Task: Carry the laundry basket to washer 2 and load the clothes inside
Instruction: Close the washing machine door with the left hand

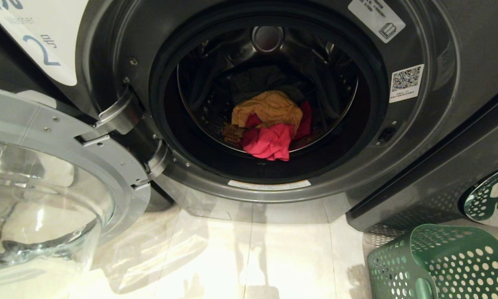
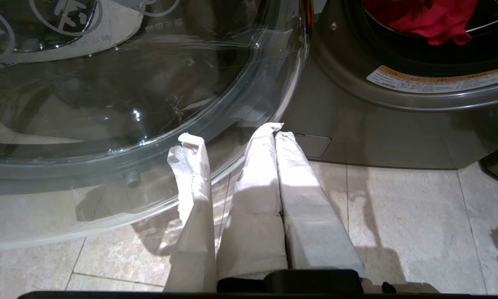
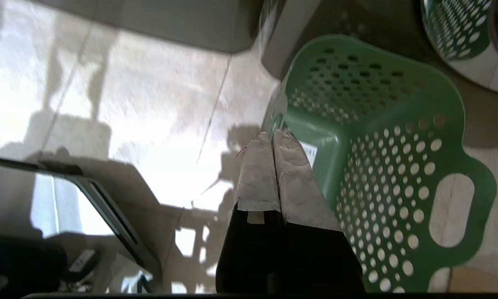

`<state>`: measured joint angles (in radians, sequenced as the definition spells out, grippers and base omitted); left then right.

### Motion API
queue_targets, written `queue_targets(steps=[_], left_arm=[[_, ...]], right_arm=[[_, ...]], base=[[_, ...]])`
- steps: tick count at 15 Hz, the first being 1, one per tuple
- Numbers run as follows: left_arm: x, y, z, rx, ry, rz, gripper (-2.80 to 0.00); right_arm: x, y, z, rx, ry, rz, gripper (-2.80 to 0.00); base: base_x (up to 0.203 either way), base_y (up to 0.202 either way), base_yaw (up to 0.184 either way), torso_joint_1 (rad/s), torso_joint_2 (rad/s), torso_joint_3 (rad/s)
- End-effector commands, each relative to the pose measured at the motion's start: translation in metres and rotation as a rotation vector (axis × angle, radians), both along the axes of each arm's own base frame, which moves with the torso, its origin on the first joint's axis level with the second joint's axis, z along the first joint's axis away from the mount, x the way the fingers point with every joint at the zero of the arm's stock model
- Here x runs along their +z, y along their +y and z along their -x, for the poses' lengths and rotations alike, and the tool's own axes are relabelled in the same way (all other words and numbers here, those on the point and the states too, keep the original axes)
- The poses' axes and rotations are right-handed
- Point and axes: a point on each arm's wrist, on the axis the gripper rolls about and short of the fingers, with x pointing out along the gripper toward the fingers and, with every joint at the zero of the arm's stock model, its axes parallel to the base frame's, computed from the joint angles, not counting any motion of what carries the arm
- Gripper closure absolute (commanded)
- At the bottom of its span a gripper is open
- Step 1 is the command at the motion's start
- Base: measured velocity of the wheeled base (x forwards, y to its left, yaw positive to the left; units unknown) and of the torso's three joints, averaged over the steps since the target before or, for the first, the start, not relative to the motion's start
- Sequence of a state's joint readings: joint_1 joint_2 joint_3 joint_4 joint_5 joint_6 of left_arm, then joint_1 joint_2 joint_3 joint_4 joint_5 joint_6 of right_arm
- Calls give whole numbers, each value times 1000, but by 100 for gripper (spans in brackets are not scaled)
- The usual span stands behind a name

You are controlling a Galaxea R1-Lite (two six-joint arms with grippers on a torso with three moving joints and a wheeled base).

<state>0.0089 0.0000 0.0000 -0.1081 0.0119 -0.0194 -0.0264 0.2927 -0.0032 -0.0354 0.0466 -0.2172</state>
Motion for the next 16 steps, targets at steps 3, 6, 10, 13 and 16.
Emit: queue_targets(steps=[3,6,10,13,16], left_arm=[[-11,0,-3,1,39,1,0],[-11,0,-3,1,41,1,0],[-11,0,-3,1,39,1,0],[-11,0,-3,1,41,1,0],[-11,0,-3,1,41,1,0]], right_arm=[[-8,0,24,14,-256,-51,0],[-8,0,24,-13,-248,-118,0],[-8,0,24,-14,-248,-118,0],[-8,0,24,-15,-248,-118,0],[-8,0,24,-13,-248,-118,0]], base=[[0,0,0,0,0,0],[0,0,0,0,0,0],[0,0,0,0,0,0],[0,0,0,0,0,0],[0,0,0,0,0,0]])
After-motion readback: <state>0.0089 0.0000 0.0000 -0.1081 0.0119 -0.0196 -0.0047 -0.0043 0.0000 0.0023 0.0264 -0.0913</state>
